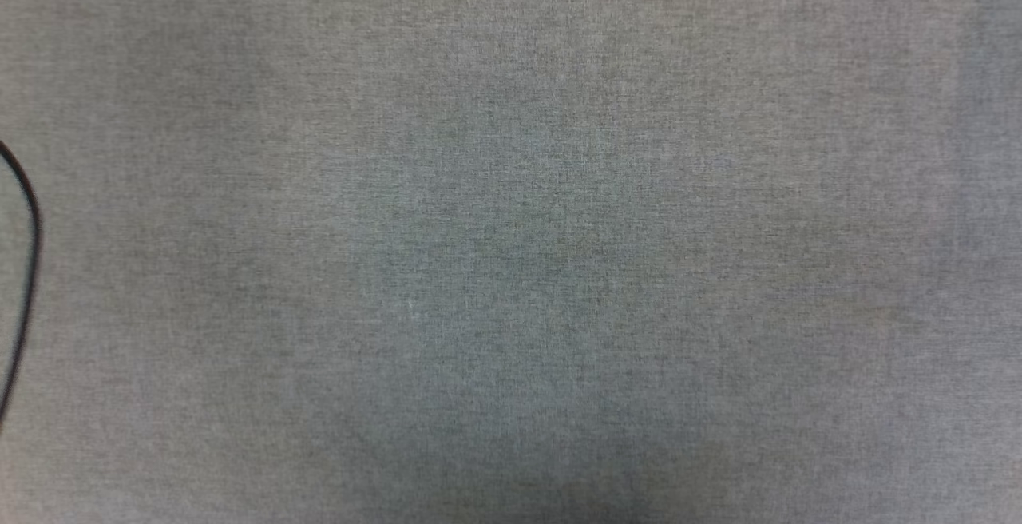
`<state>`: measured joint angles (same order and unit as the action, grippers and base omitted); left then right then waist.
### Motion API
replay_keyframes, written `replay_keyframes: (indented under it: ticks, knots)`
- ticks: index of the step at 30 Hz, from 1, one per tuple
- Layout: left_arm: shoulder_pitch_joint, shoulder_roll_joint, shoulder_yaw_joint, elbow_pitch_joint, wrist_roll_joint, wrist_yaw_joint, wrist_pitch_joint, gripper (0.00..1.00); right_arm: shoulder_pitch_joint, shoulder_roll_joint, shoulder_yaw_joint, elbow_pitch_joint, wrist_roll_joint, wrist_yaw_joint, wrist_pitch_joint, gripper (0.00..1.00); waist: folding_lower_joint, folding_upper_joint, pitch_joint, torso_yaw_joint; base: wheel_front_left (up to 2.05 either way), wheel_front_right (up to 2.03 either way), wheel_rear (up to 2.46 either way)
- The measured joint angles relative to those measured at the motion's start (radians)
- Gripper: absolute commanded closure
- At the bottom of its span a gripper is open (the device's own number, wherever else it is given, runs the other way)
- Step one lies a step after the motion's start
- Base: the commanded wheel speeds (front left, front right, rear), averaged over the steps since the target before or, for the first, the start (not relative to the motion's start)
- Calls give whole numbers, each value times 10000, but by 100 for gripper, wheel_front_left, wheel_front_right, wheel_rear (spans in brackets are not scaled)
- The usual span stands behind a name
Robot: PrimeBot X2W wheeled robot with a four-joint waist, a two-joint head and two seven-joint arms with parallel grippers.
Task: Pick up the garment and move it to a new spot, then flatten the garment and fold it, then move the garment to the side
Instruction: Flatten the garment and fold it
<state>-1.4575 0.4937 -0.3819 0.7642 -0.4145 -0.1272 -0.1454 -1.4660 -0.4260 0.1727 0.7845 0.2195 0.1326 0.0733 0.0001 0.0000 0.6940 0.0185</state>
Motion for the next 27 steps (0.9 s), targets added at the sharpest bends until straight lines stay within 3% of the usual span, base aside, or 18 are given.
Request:
replay_keyframes:
  ticks: [11,20,27]
  knots:
    - [3067,-123,-796,462,-23,-8,-182,100,3071,-265,474,105,1221,2,464,100,-2,0,-1337,114,0,0,0]
    - [5421,-117,-1687,370,-568,-77,1108,100,5379,-805,978,-487,2477,27,1904,100,-3,0,-2704,151,0,0,0]
    - [6951,360,-2065,-725,-1524,-98,2261,100,7107,-1289,1024,-1346,3336,77,2851,100,-3,0,-3754,207,0,0,0]
